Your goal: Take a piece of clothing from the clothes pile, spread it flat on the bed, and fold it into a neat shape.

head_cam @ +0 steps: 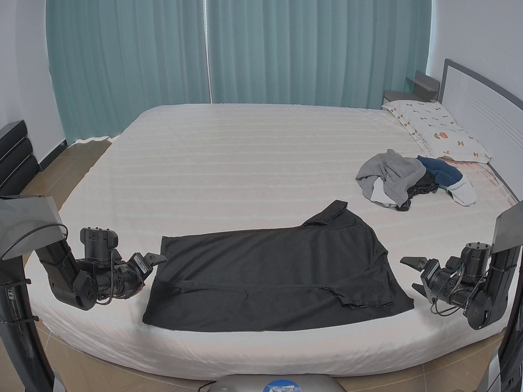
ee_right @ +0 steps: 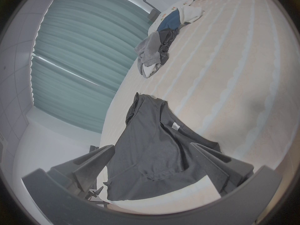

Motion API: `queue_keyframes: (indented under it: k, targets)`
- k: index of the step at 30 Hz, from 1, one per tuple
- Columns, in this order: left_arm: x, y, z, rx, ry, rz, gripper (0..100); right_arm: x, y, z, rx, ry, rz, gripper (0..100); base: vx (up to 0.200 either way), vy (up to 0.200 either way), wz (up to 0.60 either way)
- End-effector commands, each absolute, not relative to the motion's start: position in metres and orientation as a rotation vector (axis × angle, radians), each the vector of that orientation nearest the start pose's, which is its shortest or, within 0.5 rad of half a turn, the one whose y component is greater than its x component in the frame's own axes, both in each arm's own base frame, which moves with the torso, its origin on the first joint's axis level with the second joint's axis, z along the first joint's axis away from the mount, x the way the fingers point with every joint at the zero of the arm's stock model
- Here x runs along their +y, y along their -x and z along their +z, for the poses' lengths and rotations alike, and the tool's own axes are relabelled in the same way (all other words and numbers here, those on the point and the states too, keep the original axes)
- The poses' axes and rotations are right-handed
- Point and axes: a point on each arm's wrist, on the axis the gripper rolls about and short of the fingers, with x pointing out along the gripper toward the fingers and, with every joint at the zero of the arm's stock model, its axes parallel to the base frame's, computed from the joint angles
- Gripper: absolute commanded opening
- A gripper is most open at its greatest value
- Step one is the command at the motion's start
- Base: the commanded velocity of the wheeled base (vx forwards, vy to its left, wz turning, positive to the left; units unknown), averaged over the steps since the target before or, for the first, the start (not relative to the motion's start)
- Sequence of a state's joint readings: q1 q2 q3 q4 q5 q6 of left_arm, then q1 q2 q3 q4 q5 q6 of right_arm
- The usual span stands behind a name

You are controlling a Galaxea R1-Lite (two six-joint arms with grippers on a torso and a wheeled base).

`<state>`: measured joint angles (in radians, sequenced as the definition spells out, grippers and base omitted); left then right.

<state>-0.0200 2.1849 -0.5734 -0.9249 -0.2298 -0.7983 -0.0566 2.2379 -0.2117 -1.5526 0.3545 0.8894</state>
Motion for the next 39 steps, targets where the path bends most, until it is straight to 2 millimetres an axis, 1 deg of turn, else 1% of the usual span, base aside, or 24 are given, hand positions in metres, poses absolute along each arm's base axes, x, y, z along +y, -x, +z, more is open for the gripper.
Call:
queue_keyframes:
  k: [1,4,17,25,31,39]
  targets:
    - [-0.0115,-0.3187,0.0017,0.75,0.835,0.048,100,-0.0068,-0.2714,-0.0061,0.568,-0.97,0.066,100,0.2,0.0,0.0]
    - [-0.012,-0.3188,0.0008,0.752,0.835,0.047,100,-0.0064,-0.271,-0.0083,0.577,-0.97,0.063,100,0.2,0.0,0.0]
    - [-0.0135,-0.3194,-0.0003,0.758,0.841,0.046,100,-0.003,-0.2714,-0.0111,0.592,-0.968,0.069,100,0.0,0.0,0.0]
    - [-0.0145,-0.3213,0.0014,0.75,0.874,0.053,100,-0.0022,-0.271,-0.0117,0.596,-0.967,0.071,100,0.0,0.0,0.0]
    - [-0.0161,-0.3223,0.0026,0.747,0.879,0.048,100,-0.0022,-0.271,-0.0117,0.596,-0.967,0.071,100,0.0,-0.2,0.0]
    - [-0.0161,-0.3265,0.0047,0.728,0.875,0.046,100,-0.0022,-0.271,-0.0121,0.598,-0.968,0.07,100,0.0,0.0,0.0]
